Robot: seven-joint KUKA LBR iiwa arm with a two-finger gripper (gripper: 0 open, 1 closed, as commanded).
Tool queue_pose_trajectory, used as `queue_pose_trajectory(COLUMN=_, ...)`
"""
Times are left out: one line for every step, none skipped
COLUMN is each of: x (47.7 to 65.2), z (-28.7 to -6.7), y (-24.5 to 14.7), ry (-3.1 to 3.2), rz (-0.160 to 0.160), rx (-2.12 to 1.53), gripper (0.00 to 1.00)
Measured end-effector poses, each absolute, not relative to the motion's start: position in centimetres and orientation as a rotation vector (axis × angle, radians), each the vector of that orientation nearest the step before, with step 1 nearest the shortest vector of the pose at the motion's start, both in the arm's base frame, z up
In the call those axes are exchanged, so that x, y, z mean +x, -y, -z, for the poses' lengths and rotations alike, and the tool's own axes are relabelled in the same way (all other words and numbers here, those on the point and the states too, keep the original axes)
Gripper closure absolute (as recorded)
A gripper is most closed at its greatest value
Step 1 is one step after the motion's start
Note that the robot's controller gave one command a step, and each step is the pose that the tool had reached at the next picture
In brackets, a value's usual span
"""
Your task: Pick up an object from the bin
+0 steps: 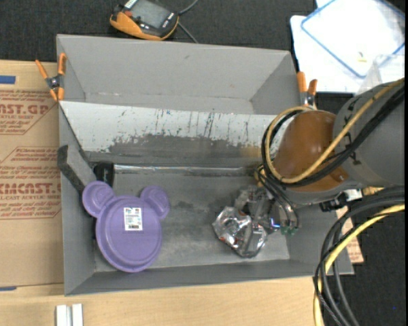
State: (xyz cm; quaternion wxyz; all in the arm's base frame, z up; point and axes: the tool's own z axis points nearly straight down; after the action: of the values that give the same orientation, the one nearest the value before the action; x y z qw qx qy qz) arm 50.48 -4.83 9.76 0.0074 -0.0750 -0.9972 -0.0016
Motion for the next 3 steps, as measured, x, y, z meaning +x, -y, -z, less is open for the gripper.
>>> queue_pose_trajectory(x=56.2, z=-7.0, y=5.0, ry=3.128, rz=0.014, rx=-0.349, gripper=0.00)
queue_pose_trajectory(x=49.2, z=-7.2, y=6.3, ry=3.098, rz=0.044, rx=-0.489, gripper=1.00)
queue_pose_trajectory(x=49.2, z=-7.2, y=6.3, ry=3.098, rz=0.044, rx=-0.490, gripper=1.00)
